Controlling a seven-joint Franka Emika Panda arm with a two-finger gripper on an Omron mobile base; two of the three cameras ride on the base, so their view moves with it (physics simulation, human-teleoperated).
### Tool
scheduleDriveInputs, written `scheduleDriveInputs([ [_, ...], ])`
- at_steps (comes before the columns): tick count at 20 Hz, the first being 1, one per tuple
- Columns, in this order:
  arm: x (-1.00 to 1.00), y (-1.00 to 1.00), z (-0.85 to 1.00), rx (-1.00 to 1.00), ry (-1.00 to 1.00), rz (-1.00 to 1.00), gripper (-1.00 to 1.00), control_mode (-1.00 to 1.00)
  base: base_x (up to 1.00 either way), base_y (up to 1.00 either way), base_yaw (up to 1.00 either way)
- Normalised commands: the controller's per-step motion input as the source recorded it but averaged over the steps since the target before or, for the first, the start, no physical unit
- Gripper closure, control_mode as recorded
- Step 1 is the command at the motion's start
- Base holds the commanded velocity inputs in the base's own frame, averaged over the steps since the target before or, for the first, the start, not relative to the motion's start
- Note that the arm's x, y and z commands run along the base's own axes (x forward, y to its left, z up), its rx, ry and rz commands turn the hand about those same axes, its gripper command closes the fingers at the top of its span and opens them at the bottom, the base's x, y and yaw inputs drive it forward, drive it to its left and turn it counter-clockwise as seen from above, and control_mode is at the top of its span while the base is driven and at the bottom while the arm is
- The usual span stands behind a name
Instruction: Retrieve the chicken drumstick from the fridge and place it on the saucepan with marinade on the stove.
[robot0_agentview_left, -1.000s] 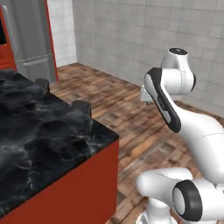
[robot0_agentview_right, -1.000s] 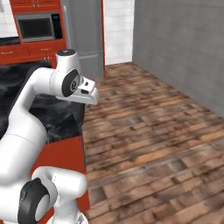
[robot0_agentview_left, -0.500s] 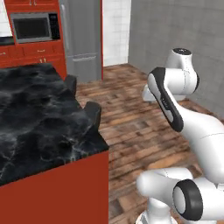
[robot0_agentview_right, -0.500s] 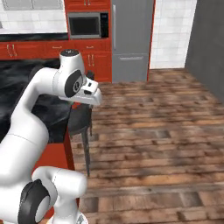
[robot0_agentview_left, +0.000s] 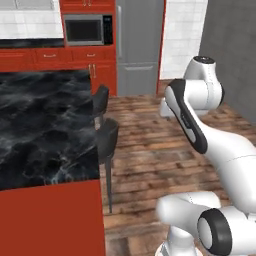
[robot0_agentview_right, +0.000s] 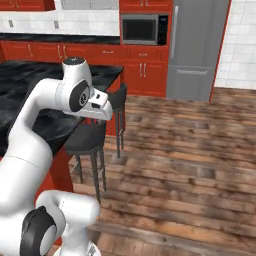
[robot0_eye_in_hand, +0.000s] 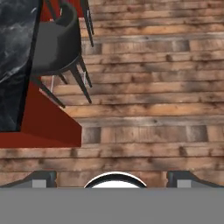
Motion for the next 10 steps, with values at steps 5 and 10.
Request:
scheduleDriveInputs([
  [5, 0.00, 0.00, 0.00, 0.00, 0.00, 0.00, -1.00, 1.00, 0.99, -1.00, 0.19],
  [10, 0.00, 0.00, 0.00, 0.00, 0.00, 0.00, -1.00, 1.00, 0.97, -0.91, -0.06],
])
